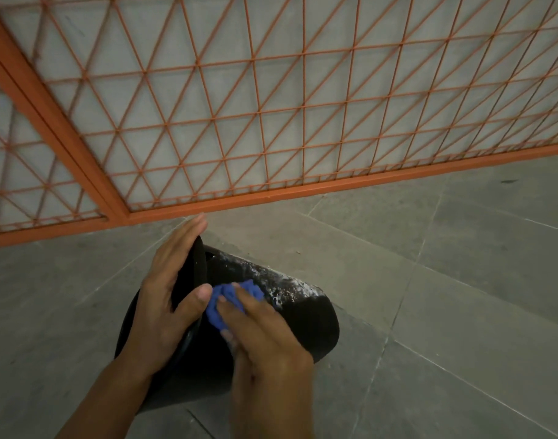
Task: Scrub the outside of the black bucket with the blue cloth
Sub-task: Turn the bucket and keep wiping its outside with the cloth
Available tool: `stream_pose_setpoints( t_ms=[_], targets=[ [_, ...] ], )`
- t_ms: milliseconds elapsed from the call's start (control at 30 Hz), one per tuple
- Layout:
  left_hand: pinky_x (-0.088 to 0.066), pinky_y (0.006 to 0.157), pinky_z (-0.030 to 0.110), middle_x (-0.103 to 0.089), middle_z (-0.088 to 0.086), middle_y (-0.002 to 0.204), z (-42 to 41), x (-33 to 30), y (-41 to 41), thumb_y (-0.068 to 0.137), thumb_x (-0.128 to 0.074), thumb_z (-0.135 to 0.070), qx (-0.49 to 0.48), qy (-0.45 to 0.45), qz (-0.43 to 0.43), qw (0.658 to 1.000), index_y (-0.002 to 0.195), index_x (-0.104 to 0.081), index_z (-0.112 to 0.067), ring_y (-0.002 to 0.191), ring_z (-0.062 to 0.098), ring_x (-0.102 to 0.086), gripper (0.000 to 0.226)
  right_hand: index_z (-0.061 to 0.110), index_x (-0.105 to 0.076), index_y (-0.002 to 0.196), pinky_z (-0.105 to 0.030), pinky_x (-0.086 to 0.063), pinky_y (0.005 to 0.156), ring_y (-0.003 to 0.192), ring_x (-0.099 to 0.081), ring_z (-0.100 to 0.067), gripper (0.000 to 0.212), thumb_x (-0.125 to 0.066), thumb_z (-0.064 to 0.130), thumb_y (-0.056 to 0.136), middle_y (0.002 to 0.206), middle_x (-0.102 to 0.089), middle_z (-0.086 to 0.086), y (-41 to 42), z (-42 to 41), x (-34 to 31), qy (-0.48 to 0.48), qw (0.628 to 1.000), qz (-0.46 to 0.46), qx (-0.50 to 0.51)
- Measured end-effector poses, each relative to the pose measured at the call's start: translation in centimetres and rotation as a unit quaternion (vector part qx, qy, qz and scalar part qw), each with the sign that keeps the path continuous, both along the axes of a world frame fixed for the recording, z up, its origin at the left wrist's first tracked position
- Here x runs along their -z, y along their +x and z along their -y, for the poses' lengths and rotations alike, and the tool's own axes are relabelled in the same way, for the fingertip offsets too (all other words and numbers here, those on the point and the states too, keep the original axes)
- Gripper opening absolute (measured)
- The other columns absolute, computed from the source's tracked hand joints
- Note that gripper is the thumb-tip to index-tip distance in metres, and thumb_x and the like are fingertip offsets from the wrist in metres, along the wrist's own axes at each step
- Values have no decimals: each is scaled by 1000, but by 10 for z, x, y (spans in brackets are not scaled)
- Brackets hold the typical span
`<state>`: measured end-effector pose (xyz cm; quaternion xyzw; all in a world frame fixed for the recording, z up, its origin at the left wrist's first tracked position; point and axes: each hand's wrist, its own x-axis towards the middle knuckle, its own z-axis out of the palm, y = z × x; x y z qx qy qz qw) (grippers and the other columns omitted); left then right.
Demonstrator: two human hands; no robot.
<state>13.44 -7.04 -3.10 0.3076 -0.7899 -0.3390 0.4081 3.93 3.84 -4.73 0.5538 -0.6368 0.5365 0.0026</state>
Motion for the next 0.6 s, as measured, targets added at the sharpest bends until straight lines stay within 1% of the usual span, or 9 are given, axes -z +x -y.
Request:
stream_pose_setpoints(
  t_ms=[33,100,233,300,400,433,500,533,600],
  targets=[
    [-22,118,36,-35,-1,151,1,0,2,80,-45,-73,-2,8,-3,1000,140,-35,-18,143,15,-28,82,17,-67,108,-29,-51,90,106,-62,-16,43,-68,0,69,114,-66,-3,-2,6,-1,-1,1000,25,5],
    [-22,118,36,-36,0,151,1,-1,2,80,-45,-73,-7,7,-5,1000,140,-35,-17,143,15,-28,83,14,-68,107,-29,-49,93,108,-60,-13,40,-65,-4,72,114,-66,-3,-7,12,-5,16,998,65,10],
    [-22,117,45,-35,5,152,-1,1,0,81,-44,-71,2,-15,8,1000,141,-34,-10,143,19,-28,86,17,-68,106,-20,-47,90,103,-61,-11,42,-65,0,67,112,-67,-1,0,1,1,0,997,59,43],
    [-22,117,46,-36,5,151,-1,1,1,81,-45,-71,-1,-11,3,1000,141,-35,-11,143,19,-28,85,16,-68,107,-18,-45,94,105,-60,-10,39,-63,0,71,112,-67,-2,-3,7,0,4,998,65,25],
    [-22,118,47,-37,6,150,-4,-1,-2,81,-45,-71,-8,-10,-2,1000,140,-35,-10,143,20,-28,86,13,-67,109,-24,-42,99,109,-60,-17,36,-64,-4,77,114,-67,-5,-17,15,-1,55,996,67,27],
    [-22,117,49,-37,8,150,-5,-2,-4,81,-45,-71,-6,-16,0,1000,140,-35,-8,143,22,-28,86,12,-68,108,-27,-45,98,109,-61,-18,38,-66,-6,75,114,-67,-5,-18,13,0,53,996,64,40],
    [-22,117,52,-36,8,150,-6,-1,-5,82,-44,-70,5,-27,5,1000,140,-35,-6,143,23,-28,87,13,-69,105,-28,-51,88,103,-64,-17,42,-70,-6,67,112,-68,-4,-9,2,3,32,997,37,58],
    [-22,117,51,-36,8,151,-6,0,-3,82,-44,-70,10,-28,4,1000,140,-35,-7,143,23,-28,87,14,-69,105,-28,-53,85,101,-64,-16,42,-69,-3,66,111,-68,-4,-2,-4,3,12,998,30,54],
    [-22,118,45,-36,6,151,-4,0,2,82,-45,-70,10,-18,0,1000,141,-36,-9,143,20,-28,85,14,-68,108,-28,-53,86,104,-63,-15,41,-64,0,69,114,-67,-4,0,1,3,-4,999,26,32]
  ],
)
